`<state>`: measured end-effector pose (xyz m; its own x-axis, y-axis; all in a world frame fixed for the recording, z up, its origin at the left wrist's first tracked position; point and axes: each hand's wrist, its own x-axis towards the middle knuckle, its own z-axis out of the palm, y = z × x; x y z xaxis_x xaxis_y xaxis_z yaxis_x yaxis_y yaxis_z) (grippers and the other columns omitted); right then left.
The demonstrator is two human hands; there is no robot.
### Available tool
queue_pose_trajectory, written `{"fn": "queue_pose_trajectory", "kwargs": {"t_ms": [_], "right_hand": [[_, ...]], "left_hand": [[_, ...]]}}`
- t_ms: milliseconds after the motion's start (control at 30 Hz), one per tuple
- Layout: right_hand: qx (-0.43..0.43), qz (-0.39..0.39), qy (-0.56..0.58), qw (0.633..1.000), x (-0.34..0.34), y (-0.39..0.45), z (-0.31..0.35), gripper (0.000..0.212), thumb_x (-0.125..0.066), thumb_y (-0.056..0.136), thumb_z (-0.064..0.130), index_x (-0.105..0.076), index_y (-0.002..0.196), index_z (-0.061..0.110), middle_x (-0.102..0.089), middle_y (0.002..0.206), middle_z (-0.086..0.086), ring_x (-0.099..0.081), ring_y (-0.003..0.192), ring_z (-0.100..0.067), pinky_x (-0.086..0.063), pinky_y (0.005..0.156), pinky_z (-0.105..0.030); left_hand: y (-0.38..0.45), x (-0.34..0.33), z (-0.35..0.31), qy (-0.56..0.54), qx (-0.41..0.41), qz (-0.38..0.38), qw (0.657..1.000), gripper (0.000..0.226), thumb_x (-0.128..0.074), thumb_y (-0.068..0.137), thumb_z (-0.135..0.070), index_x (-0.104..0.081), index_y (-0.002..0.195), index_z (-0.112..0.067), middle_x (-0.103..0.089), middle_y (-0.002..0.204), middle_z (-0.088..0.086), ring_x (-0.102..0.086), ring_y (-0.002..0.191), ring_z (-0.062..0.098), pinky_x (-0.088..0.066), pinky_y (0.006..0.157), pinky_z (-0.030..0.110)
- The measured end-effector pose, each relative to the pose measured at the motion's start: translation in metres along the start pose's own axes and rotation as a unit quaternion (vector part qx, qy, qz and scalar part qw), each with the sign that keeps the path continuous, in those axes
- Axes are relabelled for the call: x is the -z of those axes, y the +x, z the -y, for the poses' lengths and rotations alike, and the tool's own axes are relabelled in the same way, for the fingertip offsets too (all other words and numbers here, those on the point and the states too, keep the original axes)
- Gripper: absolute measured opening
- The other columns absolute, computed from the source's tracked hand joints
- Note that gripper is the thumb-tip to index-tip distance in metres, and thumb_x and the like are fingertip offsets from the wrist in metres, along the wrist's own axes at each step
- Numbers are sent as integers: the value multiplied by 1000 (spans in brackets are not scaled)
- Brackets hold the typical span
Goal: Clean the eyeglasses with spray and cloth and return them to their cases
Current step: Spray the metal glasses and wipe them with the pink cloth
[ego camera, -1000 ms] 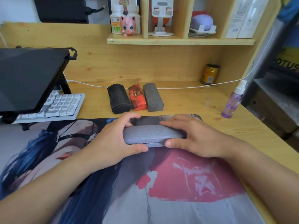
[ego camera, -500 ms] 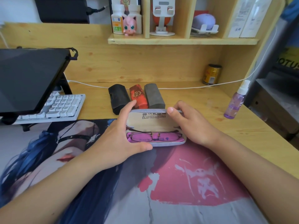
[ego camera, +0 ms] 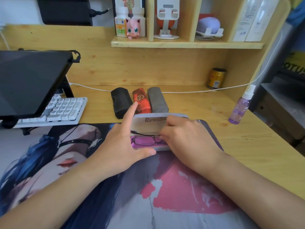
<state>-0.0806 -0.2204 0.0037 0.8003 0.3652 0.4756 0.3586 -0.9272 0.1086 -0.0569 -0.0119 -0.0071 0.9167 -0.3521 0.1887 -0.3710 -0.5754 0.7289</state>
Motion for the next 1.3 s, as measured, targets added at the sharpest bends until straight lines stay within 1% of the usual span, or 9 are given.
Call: {"fn": "queue_pose_trajectory", "kwargs": {"t_ms": [167,267,400,533,600,667,767,867,1300], "right_hand": [[-40,-110,108,987,14,-2,-6,11,-65,91,22,-74,86,19,-59,82,1,-59,71,-24,-48,54,-36],[-80,-124,235,961,34,-3,-19,10,-70,93,19,-77,86,19,-62,78,7,-55,67,-3,-41,63,-18],[-173,82,473,860,56,-8,-31,16,-71,91,18,-77,77,16,-60,60,-2,-47,55,-9,-36,55,-21],[-209,276,505,790,52,-11,-33,17,-66,94,8,-77,80,7,-56,58,-4,-46,51,-10,-40,51,-21],[-201,322,439,814,47,-12,-30,17,-69,93,16,-78,79,13,-57,56,4,-46,53,-9,-39,54,-22],[-196,330,382,841,45,-11,-27,15,-71,92,23,-78,81,15,-56,51,13,-45,51,-3,-35,53,-17],[-193,333,371,845,45,-10,-23,15,-73,91,27,-79,81,18,-56,48,18,-44,46,2,-32,49,-9],[-191,329,376,845,44,-10,-21,12,-75,89,28,-78,80,21,-60,53,19,-48,49,4,-33,51,-7],[-224,271,418,838,41,-10,-25,17,-75,89,27,-74,74,19,-61,54,11,-50,49,-2,-41,58,-25]], "left_hand": [[1,5,4,-2,2,8,1000,126,-89,65,-50,10,139,-75,-31,146,-20,-42,123,5,-38,101,32],[6,16,11,-2,36,-1,999,124,-87,69,-50,12,140,-73,-47,138,-9,-47,126,7,-39,101,30],[17,29,27,1,65,-21,998,116,-84,72,-52,5,144,-71,-63,127,-12,-54,123,3,-38,111,35],[15,27,25,54,58,-27,996,107,-79,80,-49,1,149,-64,-37,135,-21,-33,135,1,-31,111,35],[10,25,16,99,20,-59,993,93,-74,86,-42,-11,153,-57,-26,129,-23,-23,134,-1,-25,107,27],[4,24,5,107,-50,-109,987,64,-70,91,-30,-41,145,-49,-34,124,-24,-31,128,-1,-24,101,12],[-8,21,-19,50,-97,-96,989,18,-66,94,-19,-75,104,-31,-64,94,-20,-56,88,-4,-36,75,3],[-16,10,-29,46,-72,-17,996,19,-66,94,-25,-75,78,-24,-66,69,-7,-50,55,5,-36,54,12],[-14,13,-28,64,43,71,995,17,-60,95,-37,-60,81,-27,-69,72,-8,-51,50,1,-36,52,19]]}}
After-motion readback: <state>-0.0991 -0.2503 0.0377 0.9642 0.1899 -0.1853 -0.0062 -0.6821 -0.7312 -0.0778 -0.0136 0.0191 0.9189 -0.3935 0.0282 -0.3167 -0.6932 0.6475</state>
